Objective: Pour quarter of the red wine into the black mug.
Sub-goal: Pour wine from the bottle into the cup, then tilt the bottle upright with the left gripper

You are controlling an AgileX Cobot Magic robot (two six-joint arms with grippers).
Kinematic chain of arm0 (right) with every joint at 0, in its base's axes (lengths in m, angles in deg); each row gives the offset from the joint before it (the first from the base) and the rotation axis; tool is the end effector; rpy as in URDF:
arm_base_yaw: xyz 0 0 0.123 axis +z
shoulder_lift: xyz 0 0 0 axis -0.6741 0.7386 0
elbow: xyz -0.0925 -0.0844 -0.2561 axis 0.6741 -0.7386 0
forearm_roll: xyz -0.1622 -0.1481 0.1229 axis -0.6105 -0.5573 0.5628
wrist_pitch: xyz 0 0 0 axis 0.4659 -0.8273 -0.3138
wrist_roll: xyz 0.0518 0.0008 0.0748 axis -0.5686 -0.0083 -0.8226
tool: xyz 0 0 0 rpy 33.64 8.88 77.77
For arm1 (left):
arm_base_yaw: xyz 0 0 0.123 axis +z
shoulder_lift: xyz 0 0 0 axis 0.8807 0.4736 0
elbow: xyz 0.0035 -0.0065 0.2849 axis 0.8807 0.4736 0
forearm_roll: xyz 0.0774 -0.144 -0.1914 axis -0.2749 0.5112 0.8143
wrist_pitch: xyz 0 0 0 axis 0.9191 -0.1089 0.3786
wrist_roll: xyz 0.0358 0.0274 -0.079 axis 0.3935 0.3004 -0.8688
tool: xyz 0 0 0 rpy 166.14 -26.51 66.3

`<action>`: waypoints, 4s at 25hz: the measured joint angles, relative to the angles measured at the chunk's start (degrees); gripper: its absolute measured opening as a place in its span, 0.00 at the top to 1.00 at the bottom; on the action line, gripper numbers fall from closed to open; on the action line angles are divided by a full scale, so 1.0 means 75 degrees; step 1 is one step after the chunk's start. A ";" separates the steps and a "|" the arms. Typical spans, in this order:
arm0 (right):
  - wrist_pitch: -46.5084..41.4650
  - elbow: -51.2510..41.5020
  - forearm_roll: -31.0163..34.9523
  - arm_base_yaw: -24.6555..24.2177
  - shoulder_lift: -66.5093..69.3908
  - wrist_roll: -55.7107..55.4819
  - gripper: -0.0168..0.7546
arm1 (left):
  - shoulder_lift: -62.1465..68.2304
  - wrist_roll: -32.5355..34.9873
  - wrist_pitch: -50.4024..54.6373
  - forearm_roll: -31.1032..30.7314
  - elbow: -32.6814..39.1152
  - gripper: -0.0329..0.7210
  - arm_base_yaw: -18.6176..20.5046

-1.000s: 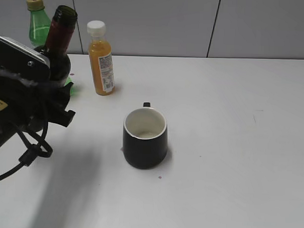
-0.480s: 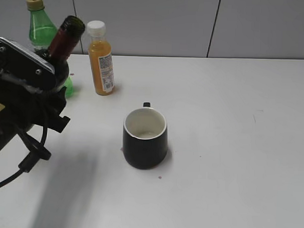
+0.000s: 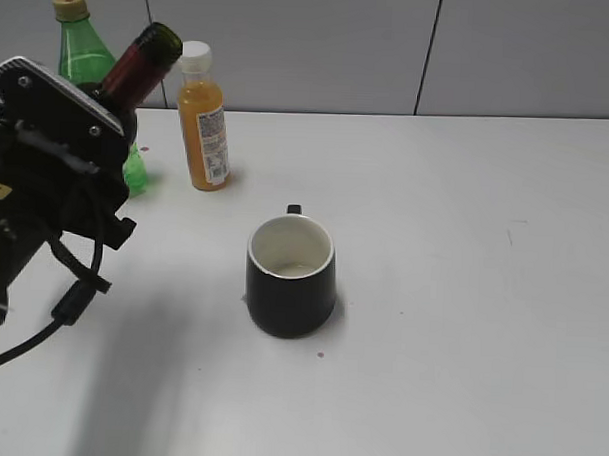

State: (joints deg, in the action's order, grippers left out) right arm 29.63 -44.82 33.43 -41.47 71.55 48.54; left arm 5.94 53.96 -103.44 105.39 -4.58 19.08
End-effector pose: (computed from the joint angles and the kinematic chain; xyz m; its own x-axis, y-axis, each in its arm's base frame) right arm 0.0069 0.0143 0.2662 -0.4047 -0.0269 -0.9141 -0.1666 0.9850 0.0448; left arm 0.2305 -0.1209 0.1849 -0.2887 0.6905 -0.6632 0.1076 0.7117 0.6942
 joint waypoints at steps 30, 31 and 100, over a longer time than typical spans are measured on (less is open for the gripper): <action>0.0000 0.0000 0.0000 0.0000 0.0000 0.0000 0.34 | 0.1735 0.3034 -0.0343 -0.0352 -0.0447 0.24 -0.0460; 0.0000 0.0000 0.0000 0.0000 0.0000 0.0000 0.34 | 0.1791 0.3078 -0.0385 -0.0393 -0.0447 0.24 -0.0460; 0.0000 0.0000 0.0000 0.0000 0.0000 0.0000 0.34 | 0.2363 0.1263 -0.0504 -0.1492 -0.0755 0.24 -0.0454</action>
State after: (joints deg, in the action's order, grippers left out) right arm 29.63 -44.82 33.43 -41.47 71.55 48.54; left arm 23.66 63.43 -107.22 94.20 -10.25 15.67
